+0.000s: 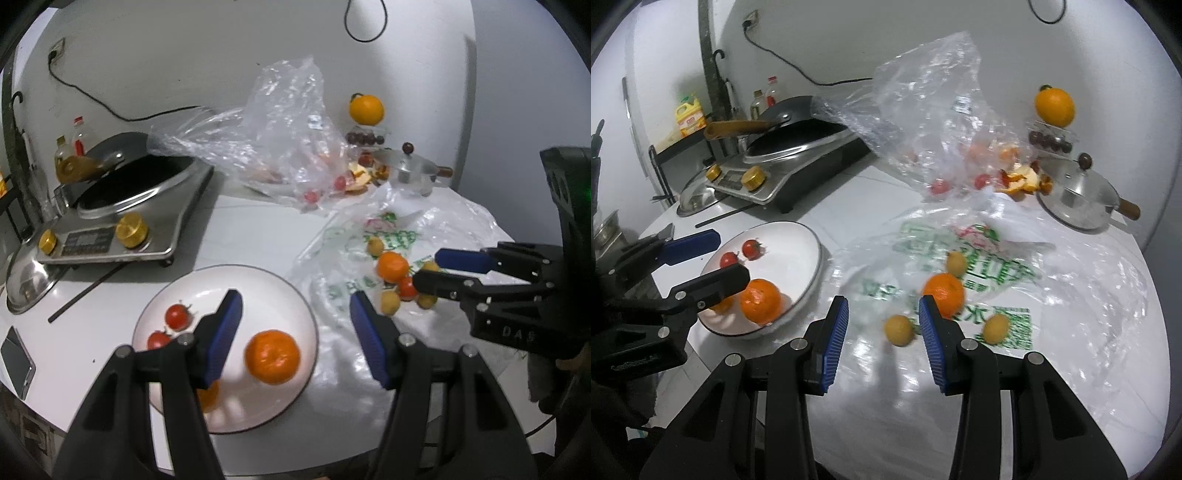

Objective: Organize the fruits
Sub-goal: 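Move both tools back over the fruits on the plastic bag, then grasp a yellow-brown fruit with the right tool while the left tool grasps a small yellow fruit, then carry both yellow fruits from the bag over the white plate, then lower the fruits onto the plate, opening the left tool then the right tool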

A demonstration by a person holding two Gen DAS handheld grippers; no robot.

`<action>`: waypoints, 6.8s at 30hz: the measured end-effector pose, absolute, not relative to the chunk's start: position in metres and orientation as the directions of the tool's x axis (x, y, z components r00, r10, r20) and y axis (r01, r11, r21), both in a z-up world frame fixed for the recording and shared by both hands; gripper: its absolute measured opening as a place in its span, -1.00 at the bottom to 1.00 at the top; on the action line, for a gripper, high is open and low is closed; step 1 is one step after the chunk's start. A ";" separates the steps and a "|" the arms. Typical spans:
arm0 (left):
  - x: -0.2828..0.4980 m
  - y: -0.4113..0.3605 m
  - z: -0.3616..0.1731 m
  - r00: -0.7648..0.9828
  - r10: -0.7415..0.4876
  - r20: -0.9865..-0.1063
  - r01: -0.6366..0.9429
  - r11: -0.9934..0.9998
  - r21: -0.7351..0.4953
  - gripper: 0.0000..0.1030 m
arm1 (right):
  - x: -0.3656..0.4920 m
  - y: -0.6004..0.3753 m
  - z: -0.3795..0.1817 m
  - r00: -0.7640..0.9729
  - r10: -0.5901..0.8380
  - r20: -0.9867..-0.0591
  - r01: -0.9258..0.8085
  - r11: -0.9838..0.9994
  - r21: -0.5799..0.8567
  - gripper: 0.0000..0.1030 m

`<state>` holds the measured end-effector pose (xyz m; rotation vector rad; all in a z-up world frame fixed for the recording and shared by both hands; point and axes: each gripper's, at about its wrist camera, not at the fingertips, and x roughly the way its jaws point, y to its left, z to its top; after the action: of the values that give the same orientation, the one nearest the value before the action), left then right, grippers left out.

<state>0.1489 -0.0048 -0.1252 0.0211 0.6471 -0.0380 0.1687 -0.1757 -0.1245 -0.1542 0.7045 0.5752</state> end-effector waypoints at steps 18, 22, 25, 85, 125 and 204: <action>0.162 -0.060 -0.140 0.766 -0.061 -0.640 0.124 0.991 0.055 0.21 | 0.179 -0.230 -0.152 0.604 0.417 -0.680 -0.489 0.867 0.097 -0.18; 0.165 -0.064 -0.145 0.756 -0.068 -0.651 0.135 0.989 0.053 0.21 | 0.182 -0.229 -0.163 0.585 0.420 -0.693 -0.493 0.863 0.107 -0.18; 0.169 -0.067 -0.147 0.751 -0.073 -0.656 0.144 0.988 0.055 0.21 | 0.185 -0.227 -0.168 0.575 0.423 -0.700 -0.500 0.859 0.109 -0.18; 0.227 -0.110 -0.202 0.646 -0.127 -0.752 0.312 0.944 0.110 -0.45 | 0.213 -0.264 -0.178 0.589 0.429 -0.685 -0.468 0.872 0.144 -0.42; 0.161 -0.060 -0.146 0.751 -0.161 -0.640 0.235 0.971 0.033 -0.45 | 0.157 -0.203 -0.131 0.626 0.444 -0.642 -0.552 0.833 0.038 -0.42; 0.118 0.101 -0.154 0.815 -0.025 -0.579 -0.062 0.990 -0.130 0.13 | 0.148 -0.061 -0.130 0.544 0.488 -0.683 -0.702 0.710 -0.052 -0.42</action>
<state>0.1181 0.1009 -0.1541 -0.1452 0.6185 0.0194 0.1483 -0.0610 -0.1304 -0.3400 0.6931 0.7221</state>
